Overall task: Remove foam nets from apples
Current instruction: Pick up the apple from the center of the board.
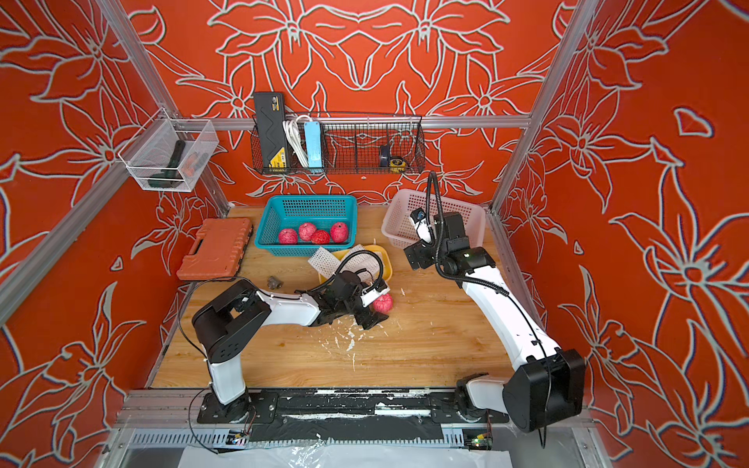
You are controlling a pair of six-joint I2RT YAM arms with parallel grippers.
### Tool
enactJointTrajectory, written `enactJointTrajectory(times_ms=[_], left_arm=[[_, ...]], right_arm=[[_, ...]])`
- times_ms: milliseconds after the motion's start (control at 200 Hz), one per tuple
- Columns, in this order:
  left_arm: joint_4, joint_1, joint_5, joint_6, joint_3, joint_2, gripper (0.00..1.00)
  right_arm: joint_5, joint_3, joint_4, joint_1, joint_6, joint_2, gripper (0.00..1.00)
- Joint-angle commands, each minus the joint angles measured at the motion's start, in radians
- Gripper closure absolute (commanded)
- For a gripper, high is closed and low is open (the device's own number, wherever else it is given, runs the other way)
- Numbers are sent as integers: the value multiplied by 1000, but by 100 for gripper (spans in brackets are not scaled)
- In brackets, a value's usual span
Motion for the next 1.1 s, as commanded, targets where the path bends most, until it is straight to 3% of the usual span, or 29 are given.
enactJointTrajectory(times_ms=[0, 345, 455, 821, 941, 1096], left_arm=[[38, -14, -8, -22, 47, 37, 10], [-20, -27, -15, -13, 101, 68, 36], [-43, -30, -6, -14, 93, 44, 40], [-231, -32, 51, -100, 75, -301, 54], [-298, 39, 35, -132, 137, -371, 54], [-364, 231, -40, -146, 298, -337, 54]], right_arm=[[-32, 3, 29, -6, -6, 5, 5], [-28, -25, 39, -8, 1, -18, 5], [-32, -25, 37, -8, 11, -29, 6], [25, -29, -8, -45, 94, -98, 6], [-11, -41, -8, -46, 130, -124, 7], [-91, -81, -13, -44, 132, -141, 12]])
